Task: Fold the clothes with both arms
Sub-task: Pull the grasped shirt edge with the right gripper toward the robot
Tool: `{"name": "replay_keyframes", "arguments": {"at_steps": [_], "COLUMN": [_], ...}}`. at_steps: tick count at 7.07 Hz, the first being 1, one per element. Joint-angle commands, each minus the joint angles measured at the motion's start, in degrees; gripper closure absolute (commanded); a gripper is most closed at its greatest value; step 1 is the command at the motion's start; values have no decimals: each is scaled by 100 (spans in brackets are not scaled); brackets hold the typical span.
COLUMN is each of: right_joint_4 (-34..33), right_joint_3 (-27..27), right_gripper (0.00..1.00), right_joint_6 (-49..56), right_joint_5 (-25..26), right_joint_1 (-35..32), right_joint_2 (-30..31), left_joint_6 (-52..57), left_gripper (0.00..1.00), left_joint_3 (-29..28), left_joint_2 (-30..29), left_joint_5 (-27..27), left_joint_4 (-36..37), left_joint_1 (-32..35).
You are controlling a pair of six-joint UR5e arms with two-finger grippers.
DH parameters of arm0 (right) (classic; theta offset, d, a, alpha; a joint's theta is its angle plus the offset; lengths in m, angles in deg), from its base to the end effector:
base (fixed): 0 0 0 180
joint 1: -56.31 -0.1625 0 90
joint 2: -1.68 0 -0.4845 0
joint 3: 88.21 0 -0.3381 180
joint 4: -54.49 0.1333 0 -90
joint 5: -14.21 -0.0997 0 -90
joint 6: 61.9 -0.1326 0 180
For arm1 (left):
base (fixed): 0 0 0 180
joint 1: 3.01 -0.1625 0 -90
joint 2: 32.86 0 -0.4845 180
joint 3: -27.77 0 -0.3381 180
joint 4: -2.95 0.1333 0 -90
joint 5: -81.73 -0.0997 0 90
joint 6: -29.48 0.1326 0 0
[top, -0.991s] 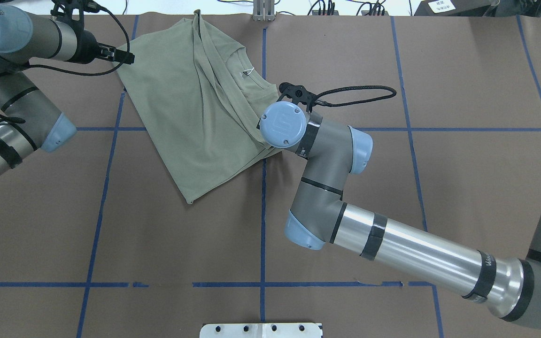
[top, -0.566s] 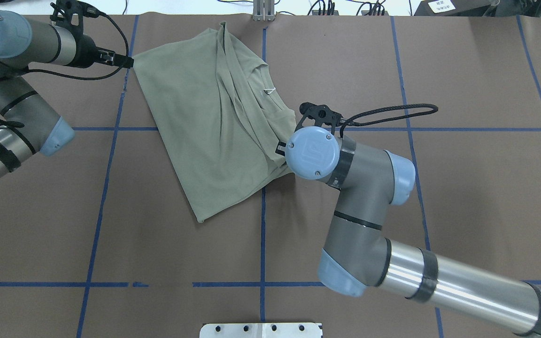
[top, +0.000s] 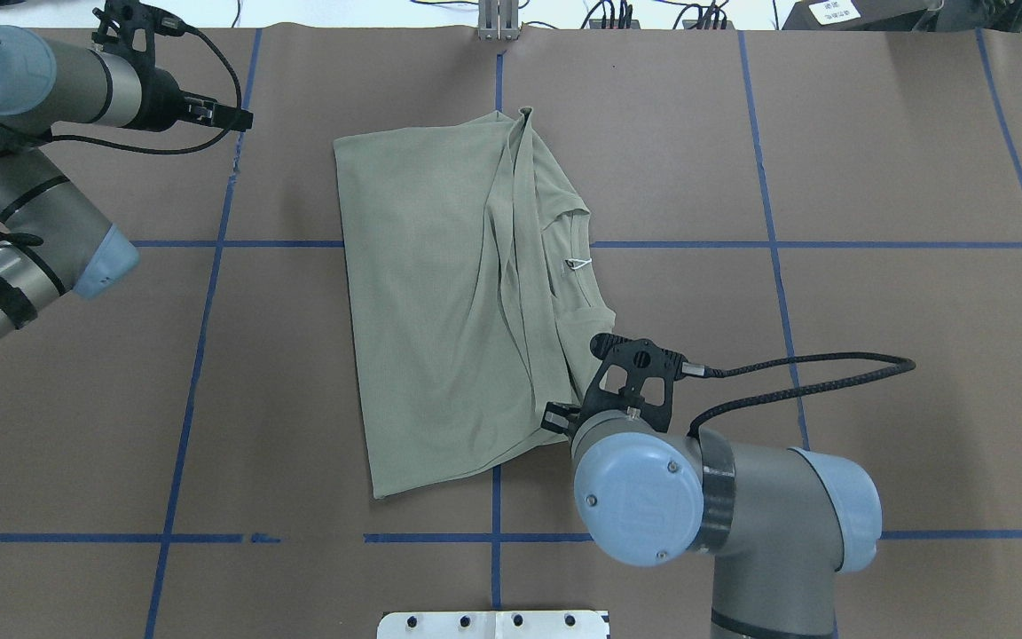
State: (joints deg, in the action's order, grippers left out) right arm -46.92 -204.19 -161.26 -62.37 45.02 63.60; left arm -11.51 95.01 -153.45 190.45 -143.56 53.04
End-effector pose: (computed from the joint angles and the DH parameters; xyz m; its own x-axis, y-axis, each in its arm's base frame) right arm -0.5437 -0.2759 0.3436 0.6556 0.2922 0.6963 -0.4573 0.8874 0.0582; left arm 0.3368 -0.6628 0.4980 0.6297 0.3448 -0.6961 0.2268 0.7755 0.5892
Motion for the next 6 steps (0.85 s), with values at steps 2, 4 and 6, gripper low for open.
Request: {"name": "replay_keyframes", "arguments": {"at_steps": [2,4,6], "right_joint_4": [-265,-213,-186], "right_joint_3": [-101,-92,83], "right_gripper": [1,0,0], "right_joint_6": [-566,751,2326], "right_joint_5": [423,-64,-638], "right_joint_1": [521,147,-224], "right_joint_2": [21,-101,-285], "left_joint_6": [-6,-14,-14], "left_gripper": [0,0,0], "left_joint_3": [18,70,62], "left_joint_2": [0,0,0], "left_joint_5": [0,0,0], "left_joint_4": [-10,-10,-10], "left_joint_1": [-6,-15,-24]}}
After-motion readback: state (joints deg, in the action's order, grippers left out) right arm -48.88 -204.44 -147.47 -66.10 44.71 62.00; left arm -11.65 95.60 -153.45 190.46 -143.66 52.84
